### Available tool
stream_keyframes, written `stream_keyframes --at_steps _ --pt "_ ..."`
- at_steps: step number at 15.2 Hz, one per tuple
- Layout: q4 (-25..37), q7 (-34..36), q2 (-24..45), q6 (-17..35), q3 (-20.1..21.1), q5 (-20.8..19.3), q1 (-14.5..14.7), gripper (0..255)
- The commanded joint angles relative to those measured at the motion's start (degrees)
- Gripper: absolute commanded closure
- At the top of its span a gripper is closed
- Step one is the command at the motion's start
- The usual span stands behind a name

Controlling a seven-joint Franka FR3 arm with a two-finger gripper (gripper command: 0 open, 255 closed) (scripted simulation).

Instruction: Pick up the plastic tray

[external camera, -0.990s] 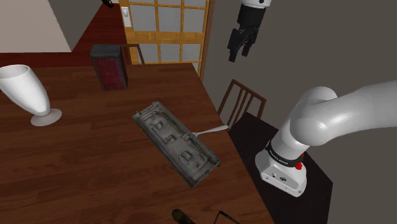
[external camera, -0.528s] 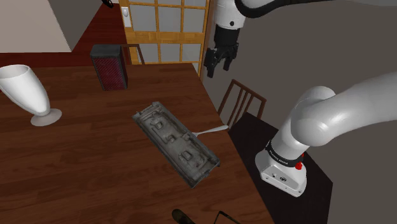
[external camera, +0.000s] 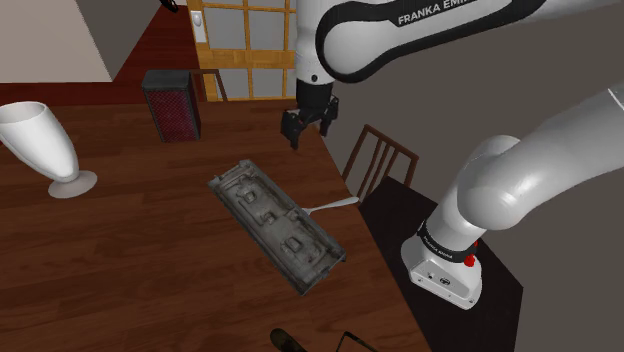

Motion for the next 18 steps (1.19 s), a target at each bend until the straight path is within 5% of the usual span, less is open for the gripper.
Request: stream_keyframes --at_steps 1,9,18 --pt "0.71 3.55 4.01 3.36 2.22 -0.65 -0.25 0" --pt "8.44 20.50 22.94 12.85 9.57 -9.84 -1.70 0" --pt "6.57 23.17 27.44 18.64 9.49 -13.04 -1.70 0"
